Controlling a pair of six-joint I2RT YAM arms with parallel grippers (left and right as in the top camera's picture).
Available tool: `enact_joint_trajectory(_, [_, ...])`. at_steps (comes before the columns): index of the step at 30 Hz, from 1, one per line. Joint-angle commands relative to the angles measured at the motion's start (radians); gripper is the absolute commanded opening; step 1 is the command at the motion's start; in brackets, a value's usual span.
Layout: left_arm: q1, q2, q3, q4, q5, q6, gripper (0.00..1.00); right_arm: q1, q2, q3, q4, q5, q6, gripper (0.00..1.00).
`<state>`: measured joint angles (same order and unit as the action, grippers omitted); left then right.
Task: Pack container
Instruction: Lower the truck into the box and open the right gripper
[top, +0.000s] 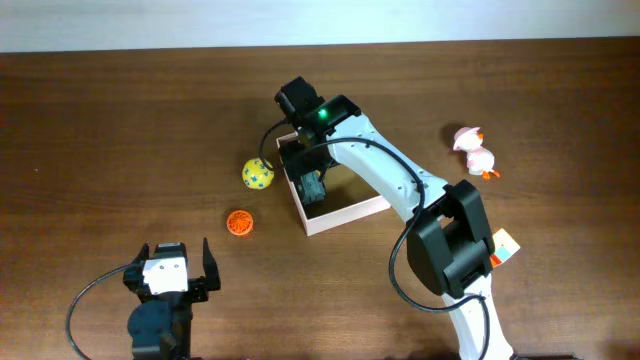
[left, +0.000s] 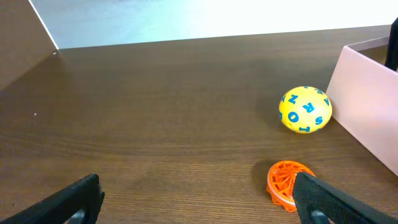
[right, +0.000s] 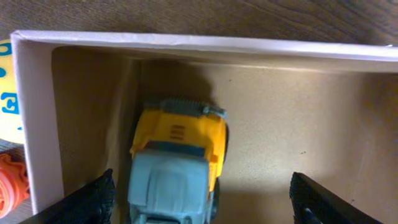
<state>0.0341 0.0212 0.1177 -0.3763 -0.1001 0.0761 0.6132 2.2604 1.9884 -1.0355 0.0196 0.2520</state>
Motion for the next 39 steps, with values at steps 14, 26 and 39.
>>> enact_joint_trajectory(14, [0.004,-0.011,-0.004,0.002,0.015,0.016,0.99,-0.141,0.005,-0.005,-0.084,0.041,-0.031,0.62])
enact_joint_trajectory(26, [0.004,-0.011,-0.004,0.002,0.015,0.016,0.99,-0.147,0.001,0.001,-0.069,-0.031,-0.035,0.62])
enact_joint_trajectory(39, [0.004,-0.011,-0.004,0.002,0.015,0.016,0.99,-0.14,-0.01,0.012,-0.016,-0.054,0.098,0.61])
